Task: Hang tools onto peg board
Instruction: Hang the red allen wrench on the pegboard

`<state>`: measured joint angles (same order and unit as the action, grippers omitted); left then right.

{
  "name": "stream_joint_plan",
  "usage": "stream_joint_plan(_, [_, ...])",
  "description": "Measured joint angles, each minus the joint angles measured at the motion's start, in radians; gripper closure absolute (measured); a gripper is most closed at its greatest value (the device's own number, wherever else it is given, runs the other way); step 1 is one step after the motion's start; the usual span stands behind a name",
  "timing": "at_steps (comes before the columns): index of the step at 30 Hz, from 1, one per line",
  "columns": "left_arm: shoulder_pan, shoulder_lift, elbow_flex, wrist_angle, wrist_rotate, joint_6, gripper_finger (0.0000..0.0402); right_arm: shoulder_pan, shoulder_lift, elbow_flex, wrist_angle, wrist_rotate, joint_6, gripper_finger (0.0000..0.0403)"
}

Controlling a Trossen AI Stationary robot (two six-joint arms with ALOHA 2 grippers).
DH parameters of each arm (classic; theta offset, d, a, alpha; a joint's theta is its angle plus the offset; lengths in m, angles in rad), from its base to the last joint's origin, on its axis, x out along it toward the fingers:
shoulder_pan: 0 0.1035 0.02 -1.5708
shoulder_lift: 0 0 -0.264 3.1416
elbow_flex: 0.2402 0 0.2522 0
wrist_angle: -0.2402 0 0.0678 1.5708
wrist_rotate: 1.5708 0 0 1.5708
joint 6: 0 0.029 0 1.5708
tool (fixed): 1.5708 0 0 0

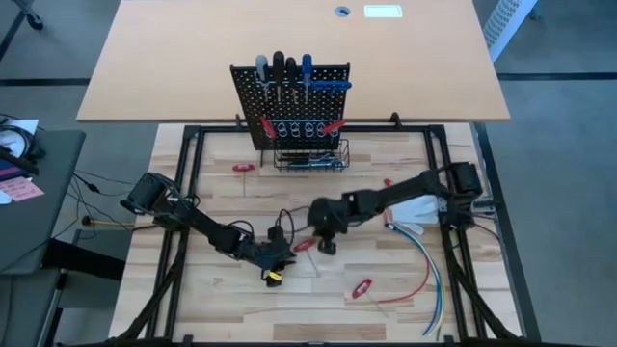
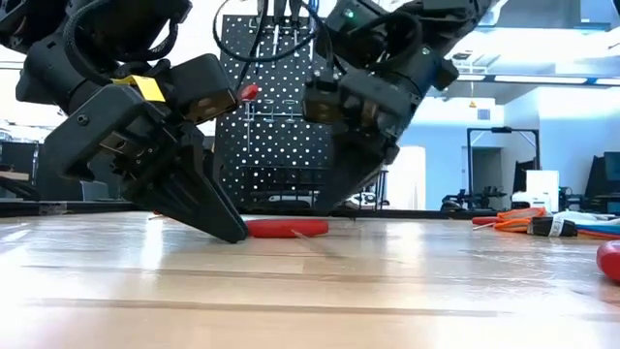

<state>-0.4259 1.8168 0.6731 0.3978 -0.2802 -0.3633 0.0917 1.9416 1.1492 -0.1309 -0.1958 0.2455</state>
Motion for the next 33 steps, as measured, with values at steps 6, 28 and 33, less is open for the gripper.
stream_joint_plan(6, [-0.007, -0.043, 0.0, -0.095, -0.023, -0.021, 0.0318, -0.06, -0.06, 0.0, -0.039, 0.097, -0.07, 0.0395])
stream_joint_plan(28, [-0.072, -0.128, -0.004, -0.325, -0.299, -0.214, 0.0318, 0.006, -0.055, 0.0, 0.008, 0.086, -0.393, 0.0183])
stream_joint_plan(33, [-0.072, -0.129, -0.004, -0.324, -0.328, -0.213, 0.0318, 0.015, -0.055, 0.0, 0.028, 0.082, -0.475, 0.0156])
